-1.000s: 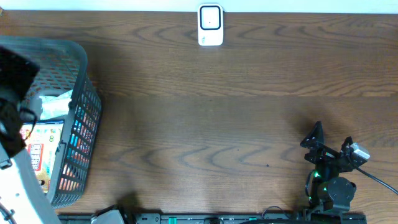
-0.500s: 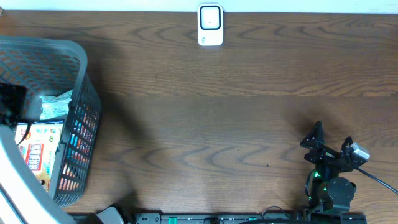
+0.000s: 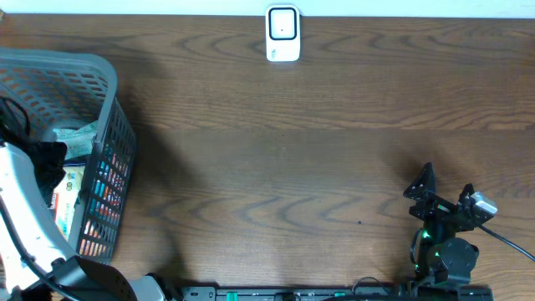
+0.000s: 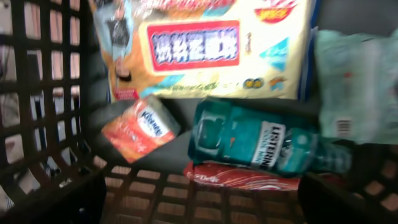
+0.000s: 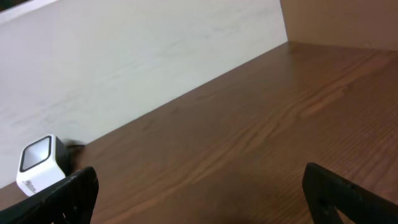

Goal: Scan the item barcode

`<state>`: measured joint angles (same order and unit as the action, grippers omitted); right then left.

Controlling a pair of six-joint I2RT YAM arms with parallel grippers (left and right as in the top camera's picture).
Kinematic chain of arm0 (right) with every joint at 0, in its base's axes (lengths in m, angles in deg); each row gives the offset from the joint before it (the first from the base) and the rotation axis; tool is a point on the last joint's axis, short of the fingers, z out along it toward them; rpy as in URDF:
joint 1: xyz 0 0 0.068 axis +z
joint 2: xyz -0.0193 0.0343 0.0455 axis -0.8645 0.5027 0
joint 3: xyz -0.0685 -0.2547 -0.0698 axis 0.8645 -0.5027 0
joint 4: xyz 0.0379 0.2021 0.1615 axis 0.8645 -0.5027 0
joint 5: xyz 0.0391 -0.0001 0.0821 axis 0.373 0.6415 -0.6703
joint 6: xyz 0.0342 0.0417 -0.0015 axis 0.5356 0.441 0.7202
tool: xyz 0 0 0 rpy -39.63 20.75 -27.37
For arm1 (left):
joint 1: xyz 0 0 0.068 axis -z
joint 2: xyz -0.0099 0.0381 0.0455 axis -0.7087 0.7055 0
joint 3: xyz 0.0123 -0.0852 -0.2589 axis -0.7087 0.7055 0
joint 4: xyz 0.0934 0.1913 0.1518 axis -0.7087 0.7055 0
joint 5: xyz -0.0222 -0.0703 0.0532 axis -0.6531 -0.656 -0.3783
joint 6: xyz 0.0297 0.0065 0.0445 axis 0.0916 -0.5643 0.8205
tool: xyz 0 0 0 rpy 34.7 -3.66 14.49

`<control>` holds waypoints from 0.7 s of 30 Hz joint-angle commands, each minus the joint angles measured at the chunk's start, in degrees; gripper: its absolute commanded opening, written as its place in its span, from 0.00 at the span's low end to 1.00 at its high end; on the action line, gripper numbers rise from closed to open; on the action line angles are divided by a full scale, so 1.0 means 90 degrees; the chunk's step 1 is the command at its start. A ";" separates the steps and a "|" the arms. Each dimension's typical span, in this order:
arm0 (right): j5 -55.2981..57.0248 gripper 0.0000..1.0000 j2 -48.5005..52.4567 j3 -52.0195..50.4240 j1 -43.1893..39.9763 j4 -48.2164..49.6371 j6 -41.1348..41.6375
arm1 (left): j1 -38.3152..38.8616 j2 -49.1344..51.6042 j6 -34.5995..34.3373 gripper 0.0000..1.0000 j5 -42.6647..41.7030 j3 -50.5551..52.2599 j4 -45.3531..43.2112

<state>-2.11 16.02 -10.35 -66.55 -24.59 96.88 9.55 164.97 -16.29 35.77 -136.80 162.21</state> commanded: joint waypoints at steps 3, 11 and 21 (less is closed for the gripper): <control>0.0073 0.99 -0.0039 -0.0007 0.0044 -0.0010 0.0075 | -0.0029 -0.0041 -0.0362 0.98 -0.0022 0.0583 -0.0197; 0.0073 0.99 -0.0039 -0.0007 0.0044 -0.0010 0.0075 | -0.0032 -0.0034 -0.0359 0.98 -0.0022 0.1751 -0.0894; 0.0073 0.99 -0.0039 -0.0007 0.0044 -0.0010 0.0075 | -0.0359 -0.0036 0.0614 0.99 0.0194 0.1931 -0.0503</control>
<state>-2.11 16.02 -10.37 -66.55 -24.59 96.88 8.05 164.97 -16.07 35.27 -119.54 156.63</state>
